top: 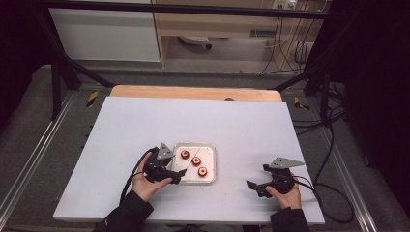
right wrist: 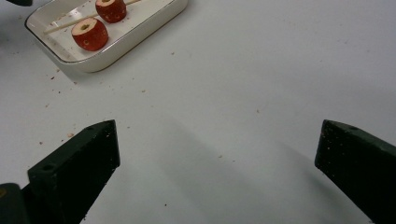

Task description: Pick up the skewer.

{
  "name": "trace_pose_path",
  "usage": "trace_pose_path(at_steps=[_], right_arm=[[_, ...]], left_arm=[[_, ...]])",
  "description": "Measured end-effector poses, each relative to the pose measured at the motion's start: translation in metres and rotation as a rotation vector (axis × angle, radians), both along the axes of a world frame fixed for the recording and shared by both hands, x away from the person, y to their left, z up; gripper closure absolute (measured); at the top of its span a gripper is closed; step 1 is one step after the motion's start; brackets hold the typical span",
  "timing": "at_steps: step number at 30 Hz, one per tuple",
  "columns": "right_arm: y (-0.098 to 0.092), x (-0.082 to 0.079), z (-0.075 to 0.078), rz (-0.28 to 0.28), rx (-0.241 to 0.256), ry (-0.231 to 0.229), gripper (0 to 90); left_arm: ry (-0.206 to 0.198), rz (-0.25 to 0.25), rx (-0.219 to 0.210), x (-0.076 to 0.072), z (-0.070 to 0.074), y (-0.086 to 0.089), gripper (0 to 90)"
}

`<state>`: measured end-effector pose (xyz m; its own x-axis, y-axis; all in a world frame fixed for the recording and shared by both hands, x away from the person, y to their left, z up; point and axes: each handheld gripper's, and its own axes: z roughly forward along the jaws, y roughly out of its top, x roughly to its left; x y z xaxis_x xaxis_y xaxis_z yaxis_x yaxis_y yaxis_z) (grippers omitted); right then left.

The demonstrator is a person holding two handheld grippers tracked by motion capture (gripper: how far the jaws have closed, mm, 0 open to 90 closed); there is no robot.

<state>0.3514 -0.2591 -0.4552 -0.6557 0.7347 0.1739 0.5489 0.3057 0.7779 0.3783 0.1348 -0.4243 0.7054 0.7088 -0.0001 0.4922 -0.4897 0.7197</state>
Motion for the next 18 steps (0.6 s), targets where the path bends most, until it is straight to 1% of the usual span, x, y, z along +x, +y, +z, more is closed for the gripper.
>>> trace_pose_path(at_steps=[1, 2, 3, 4, 5, 8, 9, 10, 12, 13, 14, 15, 16, 17, 18], right_arm=[[0.000, 0.000, 0.000, 0.000, 0.000, 0.000, 0.5], [0.000, 0.000, 0.000, 0.001, 0.000, 0.000, 0.5], [0.000, 0.000, 0.000, 0.001, 0.000, 0.000, 0.5], [0.000, 0.000, 0.000, 0.000, 0.000, 0.000, 0.5], [0.000, 0.000, 0.000, 0.000, -0.001, -0.001, 0.5], [0.000, 0.000, 0.000, 0.001, -0.001, -0.001, 0.5], [0.000, 0.000, 0.000, 0.001, -0.001, -0.001, 0.5], [0.000, 0.000, 0.000, 0.001, 0.000, -0.001, 0.5], [0.000, 0.000, 0.000, 0.001, 0.000, -0.001, 0.6], [0.000, 0.000, 0.000, 0.002, 0.000, 0.000, 0.6], [0.000, 0.000, 0.000, 0.002, 0.000, 0.000, 0.6], [0.000, 0.000, 0.000, 0.001, 0.001, 0.000, 0.5], [0.000, 0.000, 0.000, 0.001, 0.001, 0.000, 0.5], [0.000, 0.000, 0.000, 0.001, 0.001, -0.001, 0.6], [0.000, 0.000, 0.000, 0.002, 0.001, -0.001, 0.5]], left_arm=[[0.003, 0.003, 0.003, 0.001, -0.001, -0.003, 25.6], [0.004, 0.005, 0.007, 0.001, -0.003, -0.005, 28.7], [0.007, 0.006, 0.009, 0.002, -0.004, -0.007, 28.7], [0.007, 0.007, 0.010, 0.002, -0.005, -0.009, 34.7], [0.007, 0.012, 0.014, 0.002, -0.006, -0.011, 37.2], [0.012, 0.014, 0.024, 0.003, -0.009, -0.015, 46.9], [0.015, 0.014, 0.023, 0.003, -0.010, -0.015, 46.9], [0.019, 0.016, 0.022, 0.003, -0.011, -0.016, 49.9], [0.021, 0.024, 0.020, 0.003, -0.012, -0.016, 58.4], [0.023, 0.028, 0.018, 0.003, -0.013, -0.017, 60.8], [0.029, 0.031, 0.016, 0.003, -0.014, -0.017, 60.8], [0.034, 0.034, 0.016, 0.003, -0.015, -0.017, 64.8], [0.037, 0.037, 0.017, 0.003, -0.016, -0.018, 64.8], [0.039, 0.038, 0.018, 0.002, -0.017, -0.018, 66.6], [0.041, 0.040, 0.015, 0.002, -0.018, -0.019, 70.5]])
